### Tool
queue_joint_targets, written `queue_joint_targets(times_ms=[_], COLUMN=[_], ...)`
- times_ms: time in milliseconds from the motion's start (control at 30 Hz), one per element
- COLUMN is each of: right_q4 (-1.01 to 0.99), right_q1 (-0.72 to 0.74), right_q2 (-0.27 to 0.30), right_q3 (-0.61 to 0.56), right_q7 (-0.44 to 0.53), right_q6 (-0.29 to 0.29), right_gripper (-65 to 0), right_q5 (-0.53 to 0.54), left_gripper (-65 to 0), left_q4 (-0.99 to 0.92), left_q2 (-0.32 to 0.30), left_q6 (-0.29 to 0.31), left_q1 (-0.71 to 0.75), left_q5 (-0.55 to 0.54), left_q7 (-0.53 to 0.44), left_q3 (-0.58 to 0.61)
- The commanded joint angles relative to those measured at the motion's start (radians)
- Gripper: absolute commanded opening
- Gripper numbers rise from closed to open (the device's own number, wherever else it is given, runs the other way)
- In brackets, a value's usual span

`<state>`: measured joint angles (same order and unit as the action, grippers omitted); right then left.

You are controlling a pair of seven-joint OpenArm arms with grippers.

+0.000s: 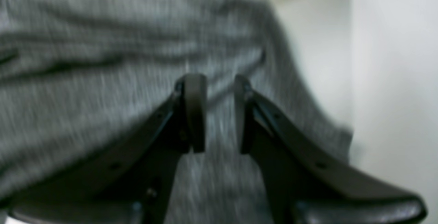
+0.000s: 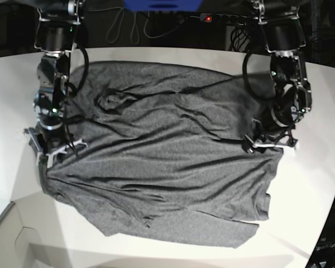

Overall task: Layout the t-shirt on the table in an organized manner, then fold the t-shirt properly
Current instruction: 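Lift both grippers slightly while holding the shirt edges, then release the shirt with both grippers and raise them clear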

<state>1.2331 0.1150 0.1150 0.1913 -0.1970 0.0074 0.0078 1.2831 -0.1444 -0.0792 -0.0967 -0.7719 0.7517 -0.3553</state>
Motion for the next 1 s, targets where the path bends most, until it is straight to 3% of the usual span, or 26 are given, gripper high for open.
queue_joint_targets(times_ms=[0,300,533,767,967], right_q4=[-0.017,-0.253,-0.471,-0.327,-0.045], right_q1=[0.028,0.105,0.285,0.268,0.091], right_q2=[0.010,0.105,0.153,0.157,0.136], right_q3=[0.003,0.004,0.003,0.004,0.056], right_q7=[0.023,0.027,0.066,0.169,0.167], right_q6=[-0.001,-0.001,-0.001,-0.001,-0.001], right_gripper=[-49.4,-49.5,-49.5,-49.5,-49.4], right_q5=[-0.002,-0.002,-0.002,-0.002,-0.002], left_gripper=[-33.9,-33.9,-33.8,-33.8,-33.8], left_q4=[-0.003,-0.110,-0.187,-0.003,0.206], left_q2=[-0.011,-0.039,-0.041,-0.033,-0.033], left_q6=[0.005,0.005,0.008,0.008,0.008], left_q1=[-0.030,-0.051,-0.137,-0.186,-0.041], left_q5=[0.013,0.197,0.202,0.200,0.191], left_q7=[-0.030,-0.174,-0.205,-0.199,-0.197], left_q3=[-0.004,-0.004,-0.012,-0.012,-0.014])
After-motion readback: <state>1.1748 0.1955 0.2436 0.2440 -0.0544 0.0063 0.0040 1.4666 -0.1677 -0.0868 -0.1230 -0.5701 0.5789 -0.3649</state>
